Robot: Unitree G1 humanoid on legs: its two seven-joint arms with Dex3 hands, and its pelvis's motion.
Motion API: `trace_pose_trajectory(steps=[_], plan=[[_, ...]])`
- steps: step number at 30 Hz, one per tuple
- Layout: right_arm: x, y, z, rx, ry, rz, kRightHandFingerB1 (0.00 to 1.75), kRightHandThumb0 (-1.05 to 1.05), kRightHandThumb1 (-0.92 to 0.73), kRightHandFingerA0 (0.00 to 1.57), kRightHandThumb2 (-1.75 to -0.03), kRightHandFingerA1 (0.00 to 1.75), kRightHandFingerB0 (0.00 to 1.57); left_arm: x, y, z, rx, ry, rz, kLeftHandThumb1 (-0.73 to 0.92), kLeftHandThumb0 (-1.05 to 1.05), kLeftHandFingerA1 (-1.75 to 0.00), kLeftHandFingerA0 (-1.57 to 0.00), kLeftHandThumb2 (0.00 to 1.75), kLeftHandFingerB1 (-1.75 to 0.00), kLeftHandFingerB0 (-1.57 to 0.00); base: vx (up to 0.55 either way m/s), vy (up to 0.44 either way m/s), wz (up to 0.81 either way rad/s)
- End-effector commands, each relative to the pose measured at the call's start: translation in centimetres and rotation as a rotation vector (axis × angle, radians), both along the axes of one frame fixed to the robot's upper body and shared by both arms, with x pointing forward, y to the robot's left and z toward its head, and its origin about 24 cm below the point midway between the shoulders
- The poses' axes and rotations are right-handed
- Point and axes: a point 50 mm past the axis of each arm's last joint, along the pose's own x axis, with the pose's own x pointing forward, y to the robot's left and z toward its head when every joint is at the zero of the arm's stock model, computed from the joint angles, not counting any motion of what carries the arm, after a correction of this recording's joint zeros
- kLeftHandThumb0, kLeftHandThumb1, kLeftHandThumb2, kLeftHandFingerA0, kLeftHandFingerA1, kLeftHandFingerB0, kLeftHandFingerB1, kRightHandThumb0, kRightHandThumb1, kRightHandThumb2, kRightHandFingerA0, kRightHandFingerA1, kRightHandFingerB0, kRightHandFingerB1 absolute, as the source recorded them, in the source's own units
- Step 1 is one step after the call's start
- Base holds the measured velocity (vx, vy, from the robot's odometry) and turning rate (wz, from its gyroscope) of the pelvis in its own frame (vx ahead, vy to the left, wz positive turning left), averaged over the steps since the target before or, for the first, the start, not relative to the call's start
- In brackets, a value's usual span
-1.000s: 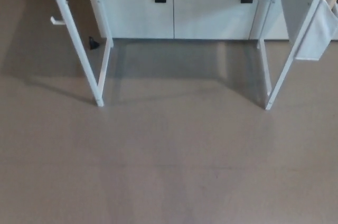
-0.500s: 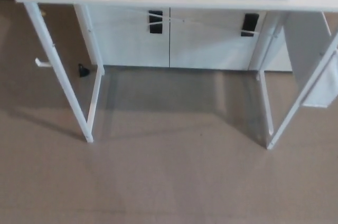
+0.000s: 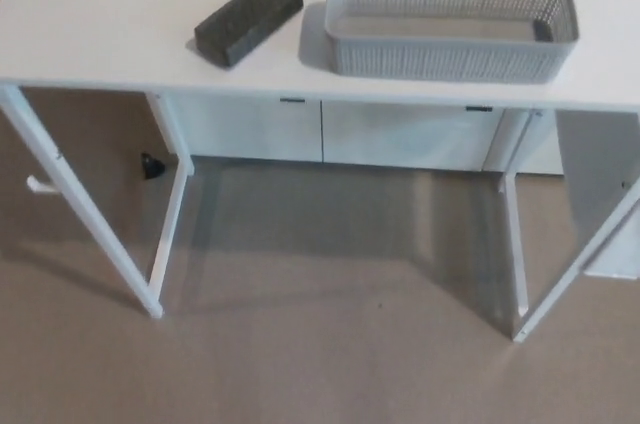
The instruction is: The robot walks towards a desk on which an eraser is kept on the left hand side and a container is kept on the right hand side. The robot picks up the eraser using its left hand and places it in the container.
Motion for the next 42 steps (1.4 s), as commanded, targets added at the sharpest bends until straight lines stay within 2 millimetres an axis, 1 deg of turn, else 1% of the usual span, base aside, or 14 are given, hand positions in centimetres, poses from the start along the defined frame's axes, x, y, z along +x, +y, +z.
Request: trace_pose_trajectory(steps=[1,3,4,5,12,13,14,21,23,24,31,32,35,42], plan=[[-0.31,-0.14,0.08,-0.020,-0.010,0.000,0.51,-0.24,-0.39,0.66,-0.59,0.55,0.53,-0.23,0.68,0.55,0.035,-0.001,-0.038,0.51,-0.19,-0.46,-0.51,0.59,-0.40,-0.41,0.25,0.135,0.02],[-0.30,-0.14,0.08,-0.022,-0.008,0.001,0.51,-0.23,-0.40,0.65,-0.59,0.54,0.52,-0.18,0.68,0.56,0.031,-0.002,-0.038,0.52,-0.17,-0.46,-0.50,0.58,-0.39,-0.40,0.20,0.146,-0.09],[-0.29,-0.16,0.09,-0.024,-0.006,0.007,0.46,-0.16,-0.46,0.68,-0.53,0.49,0.54,-0.19,0.67,0.53,0.028,-0.004,-0.033,0.52,-0.17,-0.45,-0.50,0.58,-0.39,-0.41,0.19,0.126,0.06],[-0.31,-0.16,0.09,-0.027,-0.005,0.009,0.51,-0.24,-0.40,0.65,-0.59,0.54,0.52,-0.20,0.65,0.49,0.021,-0.010,-0.018,0.52,-0.16,-0.45,-0.50,0.58,-0.39,-0.41,0.17,0.106,0.06],[-0.37,0.01,0.01,-0.023,-0.007,0.006,0.50,-0.23,-0.40,0.65,-0.59,0.54,0.52,-0.10,0.70,0.57,0.026,-0.007,-0.024,0.53,-0.16,-0.45,-0.50,0.58,-0.39,-0.41,0.06,-0.001,0.05],[-0.40,-0.02,0.02,-0.025,-0.005,0.009,0.46,-0.16,-0.46,0.68,-0.53,0.49,0.54,-0.14,0.69,0.58,0.034,-0.004,-0.037,0.52,-0.17,-0.45,-0.50,0.58,-0.40,-0.41,0.09,-0.103,0.02],[-0.38,-0.02,0.01,-0.030,-0.003,0.010,0.50,-0.23,-0.40,0.66,-0.59,0.54,0.52,-0.16,0.69,0.57,0.029,-0.004,-0.035,0.52,-0.17,-0.45,-0.50,0.58,-0.39,-0.41,0.08,-0.129,0.05],[-0.41,-0.04,-0.05,-0.018,-0.004,-0.002,0.51,-0.23,-0.40,0.66,-0.59,0.54,0.52,-0.09,0.53,0.56,0.026,-0.016,-0.038,0.53,-0.15,-0.46,-0.51,0.58,-0.40,-0.42,0.11,-0.164,-0.15],[-0.45,0.02,-0.07,-0.026,-0.002,0.004,0.47,-0.15,-0.46,0.69,-0.53,0.50,0.54,-0.14,0.53,0.53,0.027,-0.010,-0.043,0.52,-0.16,-0.46,-0.51,0.58,-0.40,-0.42,0.09,-0.060,-0.02],[-0.46,0.02,-0.09,-0.034,0.006,0.011,0.51,-0.24,-0.40,0.66,-0.60,0.55,0.53,-0.13,0.53,0.52,0.029,-0.008,-0.042,0.52,-0.16,-0.46,-0.52,0.58,-0.40,-0.43,0.10,-0.005,-0.05],[-0.68,0.02,-0.18,-0.037,0.017,0.009,0.46,-0.16,-0.46,0.68,-0.53,0.48,0.55,-0.21,0.50,0.45,0.025,0.001,-0.044,0.52,-0.17,-0.45,-0.51,0.58,-0.40,-0.42,0.17,0.122,-0.04],[-0.63,0.05,-0.15,-0.050,0.020,0.021,0.50,-0.25,-0.40,0.66,-0.60,0.54,0.52,-0.21,0.51,0.45,0.029,0.006,-0.049,0.52,-0.18,-0.45,-0.51,0.59,-0.40,-0.42,0.23,0.261,-0.17],[-0.60,0.10,-0.17,-0.034,0.010,0.014,0.53,-0.25,-0.39,0.66,-0.61,0.58,0.53,-0.21,0.50,0.48,0.022,0.004,-0.054,0.53,-0.17,-0.45,-0.50,0.59,-0.40,-0.42,0.21,0.215,-0.02],[-0.45,0.15,-0.16,-0.040,0.013,0.019,0.52,-0.24,-0.40,0.65,-0.60,0.55,0.53,-0.06,0.45,0.49,0.014,-0.001,-0.051,0.52,-0.18,-0.45,-0.50,0.59,-0.40,-0.42,0.14,0.037,0.06]])
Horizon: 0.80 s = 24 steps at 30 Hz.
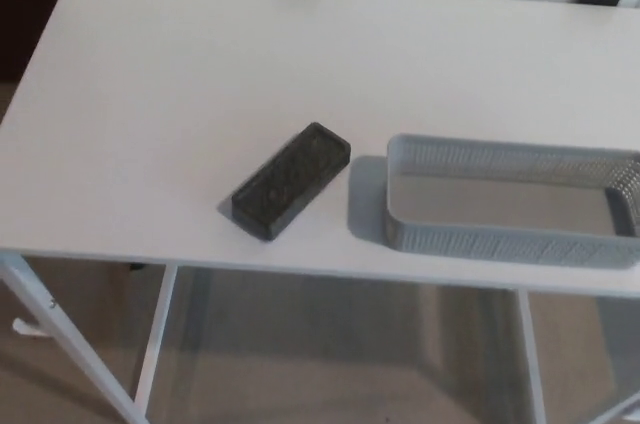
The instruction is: The robot walks towards a desk on which an eraser is kept on the left hand side and a container is kept on the right hand side. The robot picks up the eraser using its left hand and places it in the container.
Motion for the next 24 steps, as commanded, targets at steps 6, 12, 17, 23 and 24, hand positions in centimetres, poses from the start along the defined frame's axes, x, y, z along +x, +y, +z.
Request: trace_pose_trajectory(steps=[6,12,17,23,24], plan=[[-0.16,-0.38,0.28,-0.019,-0.013,0.016,0.51,-0.23,-0.41,0.65,-0.60,0.55,0.52,0.09,-0.05,0.08,-0.006,-0.015,-0.009,0.52,-0.16,-0.45,-0.53,0.58,-0.40,-0.43,0.14,-0.108,-0.01],[-0.30,-0.36,0.21,-0.024,-0.006,0.019,0.51,-0.23,-0.41,0.65,-0.59,0.55,0.53,0.27,-0.61,-0.03,-0.002,-0.013,-0.059,0.52,-0.16,-0.43,-0.51,0.58,-0.39,-0.43,0.09,-0.040,0.02],[-0.30,-0.26,0.19,-0.012,-0.012,0.019,0.53,-0.23,-0.40,0.66,-0.61,0.57,0.52,0.21,-0.70,-0.07,0.008,-0.001,-0.078,0.51,-0.19,-0.44,-0.52,0.59,-0.40,-0.43,0.01,0.080,-0.06],[-0.32,-0.26,0.10,-0.017,0.002,0.019,0.52,-0.25,-0.39,0.67,-0.61,0.57,0.52,0.22,-0.70,-0.02,0.006,-0.003,-0.080,0.52,-0.17,-0.44,-0.53,0.58,-0.39,-0.43,-0.02,0.220,0.00],[-0.35,-0.25,0.12,-0.018,-0.003,0.022,0.53,-0.24,-0.39,0.67,-0.60,0.58,0.53,0.21,-0.69,0.01,0.003,-0.005,-0.081,0.52,-0.17,-0.44,-0.53,0.58,-0.39,-0.43,-0.01,0.107,-0.06]])
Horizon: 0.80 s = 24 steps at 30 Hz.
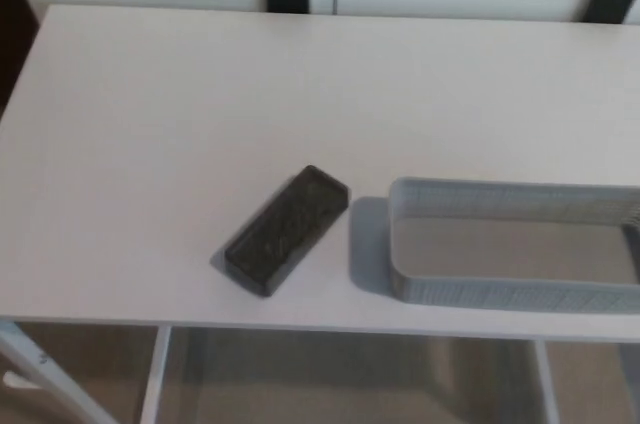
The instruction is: The robot walks towards a desk on which an eraser is kept on the left hand side and a container is kept on the right hand side. The robot picks up the eraser using its left hand and places it in the container.
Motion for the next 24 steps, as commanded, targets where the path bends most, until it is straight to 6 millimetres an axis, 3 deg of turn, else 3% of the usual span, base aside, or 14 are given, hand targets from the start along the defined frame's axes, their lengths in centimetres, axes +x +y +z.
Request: trace_pose_trajectory(steps=[1,3,5,13,14,18,19,20,24], plan=[[-0.15,-0.41,0.22,-0.013,-0.008,0.010,0.52,-0.23,-0.39,0.67,-0.60,0.57,0.53,0.03,0.21,0.28,0.008,-0.015,-0.012,0.52,-0.16,-0.44,-0.53,0.58,-0.40,-0.44,-0.03,0.035,0.10],[-0.13,-0.39,0.21,-0.032,0.001,0.018,0.47,-0.18,-0.44,0.73,-0.53,0.52,0.57,0.03,0.22,0.28,0.015,-0.009,-0.020,0.51,-0.18,-0.44,-0.53,0.58,-0.40,-0.44,-0.02,0.022,0.06],[-0.18,-0.29,0.14,-0.020,0.000,0.012,0.52,-0.24,-0.40,0.67,-0.61,0.56,0.52,-0.03,0.24,0.27,0.014,-0.008,-0.023,0.52,-0.16,-0.45,-0.53,0.58,-0.40,-0.44,-0.01,0.043,0.13],[-0.21,-0.33,0.15,-0.018,0.004,0.017,0.46,-0.17,-0.46,0.71,-0.53,0.51,0.54,0.00,0.12,0.24,0.001,-0.012,-0.023,0.52,-0.17,-0.44,-0.52,0.58,-0.39,-0.43,-0.03,0.129,-0.02],[-0.18,-0.32,0.16,-0.025,0.006,0.025,0.51,-0.25,-0.39,0.68,-0.61,0.56,0.52,0.02,0.11,0.24,0.005,-0.006,-0.029,0.52,-0.19,-0.44,-0.52,0.59,-0.40,-0.43,-0.02,0.171,-0.31],[-0.09,-0.27,0.14,-0.021,0.006,0.025,0.51,-0.26,-0.39,0.66,-0.61,0.56,0.51,0.11,0.06,0.31,0.012,-0.014,-0.038,0.52,-0.16,-0.45,-0.54,0.58,-0.40,-0.44,-0.07,0.189,-0.05],[-0.16,-0.27,0.12,-0.017,0.005,0.023,0.46,-0.17,-0.47,0.70,-0.53,0.51,0.53,0.06,0.01,0.23,0.011,-0.013,-0.038,0.51,-0.16,-0.44,-0.54,0.58,-0.40,-0.45,-0.05,0.108,0.02],[-0.19,-0.26,0.12,-0.012,0.002,0.021,0.51,-0.25,-0.40,0.66,-0.61,0.56,0.52,0.04,-0.06,0.15,0.010,-0.009,-0.040,0.51,-0.17,-0.44,-0.54,0.58,-0.40,-0.44,0.00,0.000,0.00],[-0.04,-0.27,0.17,-0.027,0.008,0.035,0.51,-0.27,-0.41,0.64,-0.61,0.54,0.51,0.37,-0.55,0.20,0.020,-0.019,-0.093,0.51,-0.18,-0.44,-0.53,0.58,-0.40,-0.44,0.00,0.000,0.00]])
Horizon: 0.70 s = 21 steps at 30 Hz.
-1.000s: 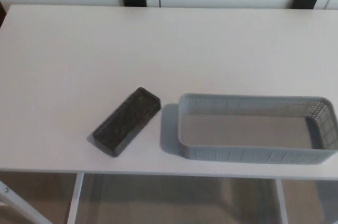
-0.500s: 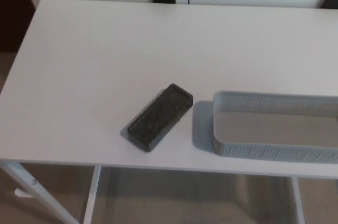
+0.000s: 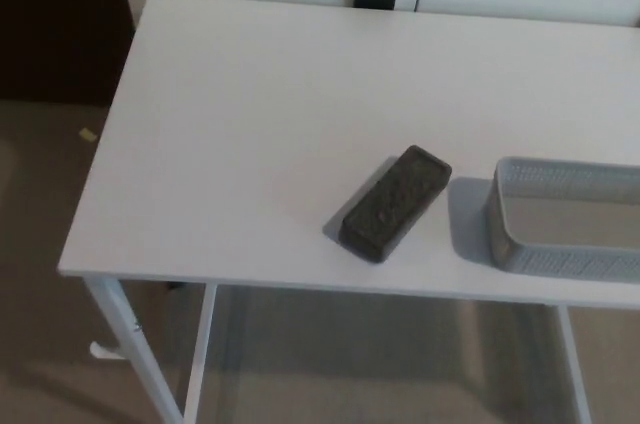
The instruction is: The robot walks towards a desk on which an eraser is kept on the left hand side and a container is kept on the right hand side. The robot picks up the eraser using its left hand and places it in the container.
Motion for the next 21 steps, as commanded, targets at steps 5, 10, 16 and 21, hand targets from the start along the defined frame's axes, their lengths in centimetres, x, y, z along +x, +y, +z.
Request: trace_pose_trajectory(steps=[5,10,16,21], plan=[[-0.23,-0.53,0.29,-0.019,-0.009,0.007,0.46,-0.18,-0.48,0.70,-0.53,0.50,0.54,0.24,-0.80,-0.03,-0.037,-0.022,-0.057,0.55,-0.13,-0.42,-0.49,0.57,-0.38,-0.43,-0.05,-0.153,0.00],[0.08,-0.51,0.35,-0.024,-0.007,0.017,0.51,-0.26,-0.41,0.66,-0.61,0.55,0.51,0.23,-0.79,0.10,0.028,-0.008,-0.108,0.53,-0.14,-0.43,-0.50,0.58,-0.38,-0.43,-0.07,-0.207,-0.01],[0.08,-0.54,0.40,-0.024,-0.011,0.023,0.51,-0.26,-0.41,0.65,-0.62,0.56,0.51,0.24,-0.91,0.20,0.045,-0.004,-0.135,0.54,-0.13,-0.44,-0.50,0.57,-0.38,-0.43,-0.01,-0.015,-0.01],[0.41,-0.59,0.42,-0.025,-0.008,0.024,0.53,-0.26,-0.40,0.66,-0.62,0.58,0.51,0.41,-0.85,0.19,0.046,-0.003,-0.130,0.53,-0.13,-0.44,-0.51,0.57,-0.38,-0.44,0.00,0.177,0.01]])
